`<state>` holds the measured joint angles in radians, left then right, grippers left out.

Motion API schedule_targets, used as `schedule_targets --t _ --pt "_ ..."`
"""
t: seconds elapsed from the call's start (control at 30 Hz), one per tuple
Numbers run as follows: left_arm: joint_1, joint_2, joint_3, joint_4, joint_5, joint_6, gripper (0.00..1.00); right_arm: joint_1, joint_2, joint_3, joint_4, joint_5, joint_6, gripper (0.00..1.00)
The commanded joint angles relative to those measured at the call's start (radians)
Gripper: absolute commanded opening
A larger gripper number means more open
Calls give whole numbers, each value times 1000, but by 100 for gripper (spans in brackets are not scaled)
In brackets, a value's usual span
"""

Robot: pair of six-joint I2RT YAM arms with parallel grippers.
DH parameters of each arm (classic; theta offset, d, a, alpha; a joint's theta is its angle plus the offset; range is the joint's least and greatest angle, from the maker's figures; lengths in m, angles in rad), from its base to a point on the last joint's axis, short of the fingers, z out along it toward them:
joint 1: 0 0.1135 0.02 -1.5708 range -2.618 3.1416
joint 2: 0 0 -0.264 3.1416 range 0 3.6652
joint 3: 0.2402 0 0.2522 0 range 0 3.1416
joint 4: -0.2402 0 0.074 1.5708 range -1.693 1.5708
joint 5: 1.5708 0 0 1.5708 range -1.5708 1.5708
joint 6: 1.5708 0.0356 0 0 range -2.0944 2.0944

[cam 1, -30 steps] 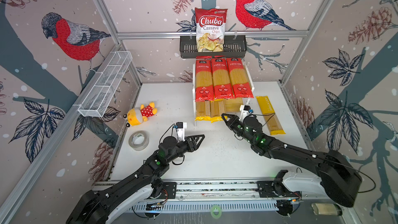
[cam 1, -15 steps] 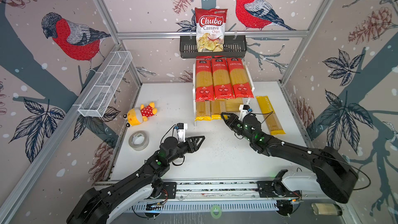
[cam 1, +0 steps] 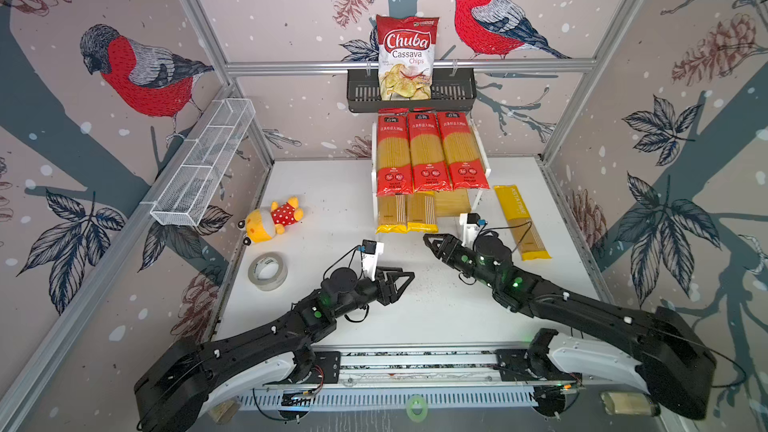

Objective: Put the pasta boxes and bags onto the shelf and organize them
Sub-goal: 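Move the right gripper to the lying yellow bag and grasp its middle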

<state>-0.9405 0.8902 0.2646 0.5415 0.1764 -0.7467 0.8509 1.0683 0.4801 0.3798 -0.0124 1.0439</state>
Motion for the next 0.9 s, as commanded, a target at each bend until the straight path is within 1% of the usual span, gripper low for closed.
schedule_targets --t 0.0,0.07,0.17,0.23,0.3,0.37,0.5,0.57,0.67,0.77,0.87 --pt "-67 9 21 48 -123 145 61 -19 -57 -44 -144 27 -58 59" --pt "-95 32 22 60 -165 173 62 -43 -83 -54 -226 43 -71 59" --pt "-104 69 27 94 -152 161 62 -95 -120 -50 -372 78 -92 60" --pt "-115 86 21 121 -149 150 62 -154 -149 -69 -414 75 -110 63" --pt "-122 100 17 135 -150 140 62 -247 -182 -91 -438 55 -127 65" --pt "-124 104 16 135 -148 119 62 -356 -215 -99 -468 58 -141 66" --pt "-123 94 9 165 -139 95 62 -566 -227 -76 -519 66 -197 70" --pt "-124 87 10 168 -142 95 62 -661 -205 -64 -515 61 -215 70" --pt "-124 86 20 144 -147 102 62 -774 -134 -25 -528 85 -230 72" --pt "-123 88 9 149 -153 91 62 -846 -37 16 -512 125 -237 72" --pt "-124 93 4 148 -149 77 62 -894 75 67 -482 133 -248 72"
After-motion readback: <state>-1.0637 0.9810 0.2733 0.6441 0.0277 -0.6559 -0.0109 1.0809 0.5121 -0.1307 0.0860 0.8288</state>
